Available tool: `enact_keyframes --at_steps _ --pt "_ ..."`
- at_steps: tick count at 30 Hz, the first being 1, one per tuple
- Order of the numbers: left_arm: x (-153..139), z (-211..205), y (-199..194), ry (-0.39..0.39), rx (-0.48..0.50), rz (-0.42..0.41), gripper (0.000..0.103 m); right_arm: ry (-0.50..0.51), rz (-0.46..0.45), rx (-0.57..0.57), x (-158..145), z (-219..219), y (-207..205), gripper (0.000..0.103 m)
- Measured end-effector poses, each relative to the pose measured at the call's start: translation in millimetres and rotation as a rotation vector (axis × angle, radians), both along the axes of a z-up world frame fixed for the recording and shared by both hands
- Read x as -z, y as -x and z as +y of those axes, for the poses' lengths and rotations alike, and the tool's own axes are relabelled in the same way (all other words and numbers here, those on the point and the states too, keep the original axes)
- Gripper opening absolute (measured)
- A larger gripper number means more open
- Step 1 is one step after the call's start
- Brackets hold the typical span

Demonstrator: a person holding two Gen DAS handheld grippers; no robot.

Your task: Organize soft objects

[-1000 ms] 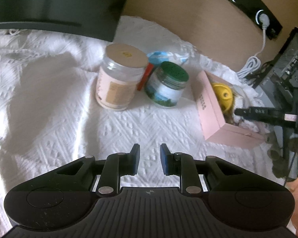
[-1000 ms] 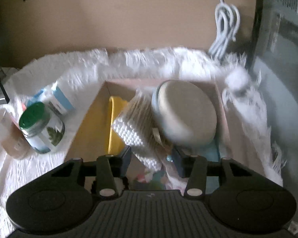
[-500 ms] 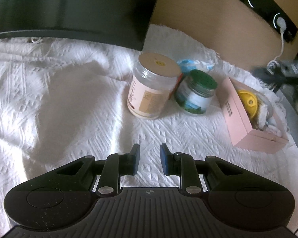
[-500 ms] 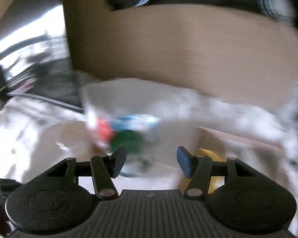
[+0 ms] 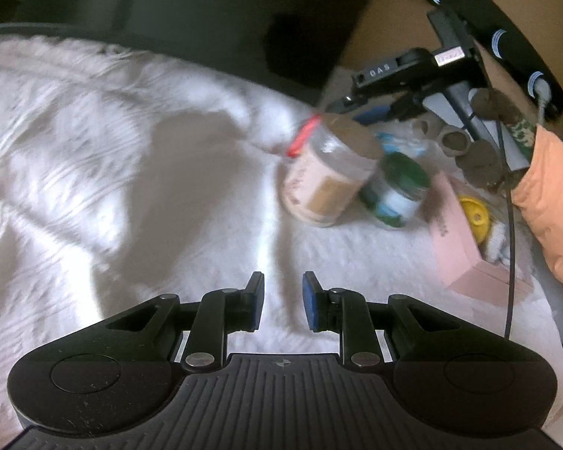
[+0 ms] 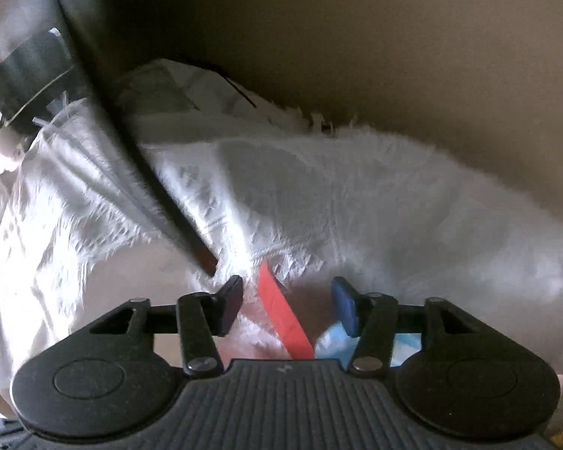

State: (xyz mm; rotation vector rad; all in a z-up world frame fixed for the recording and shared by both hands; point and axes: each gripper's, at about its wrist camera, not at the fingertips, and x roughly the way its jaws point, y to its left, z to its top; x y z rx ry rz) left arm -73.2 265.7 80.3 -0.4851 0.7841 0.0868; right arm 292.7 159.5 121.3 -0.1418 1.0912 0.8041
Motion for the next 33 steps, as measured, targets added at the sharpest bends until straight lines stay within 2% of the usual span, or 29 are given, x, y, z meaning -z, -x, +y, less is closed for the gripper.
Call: enact_keyframes --at_steps 2,3,4,5,7,12,17,20,21,23,24,25,29,31,33 --pt "3.9 8.3 3.9 -0.001 -0.033 0.019 0.024 -0.007 0.064 -0.004 13.7 1.5 -4.0 0.047" --pt "5.0 11.4 4.5 0.000 -0.043 0.025 0.024 0.002 0.074 -0.005 18.7 3.9 -5.9 0.042" --pt "6.0 14.0 4.6 0.001 -0.052 0.031 0.024 0.018 0.083 -0.003 23.2 5.8 -6.6 0.024" --pt "6.7 16.6 3.9 0.002 -0.057 0.035 0.024 0.024 0.093 -0.001 26.6 7.8 -8.7 0.014" --pt "5.8 19.0 1.3 0.000 -0.053 0.034 0.024 0.011 0.102 0.017 24.5 1.1 -8.0 0.005" --pt "0.0 8.6 -14.8 -0.013 0.013 0.020 0.024 -0.106 0.016 0.079 -27.1 -53.7 13.8 0.002" --pt "-4.1 -15.6 -34.2 -0.008 0.102 0.006 0.024 -0.196 -0.077 0.096 -76.7 -117.2 59.0 0.002" --pt "-9.1 -35.2 -43.9 -0.014 0.149 0.000 0.024 -0.187 -0.085 0.120 -81.7 -131.7 72.4 0.004" --pt "-10.8 -40.8 -46.0 -0.019 0.162 -0.001 0.024 -0.167 -0.094 0.124 -80.4 -133.3 74.1 0.007" --pt "-14.7 -50.8 -48.4 -0.043 0.189 -0.004 0.024 -0.114 -0.093 0.131 -74.7 -132.1 71.6 0.026" --pt "-15.9 -53.7 -48.0 -0.055 0.194 -0.007 0.024 -0.091 -0.080 0.142 -70.7 -129.9 68.3 0.040" --pt "-17.4 -55.7 -47.8 -0.063 0.196 -0.009 0.024 -0.080 -0.059 0.170 -65.1 -127.8 62.4 0.045" --pt "-35.2 -55.5 -52.9 -0.111 0.227 -0.053 0.024 -0.097 0.081 0.363 -36.9 -139.3 32.5 0.053" --pt "-60.2 -59.8 -71.0 -0.193 0.301 -0.109 0.024 -0.035 0.045 0.471 -29.4 -143.0 27.8 0.053" --pt "-82.1 -68.6 -97.4 -0.275 0.385 -0.153 0.024 -0.032 -0.029 0.478 -37.1 -148.4 38.5 0.054"
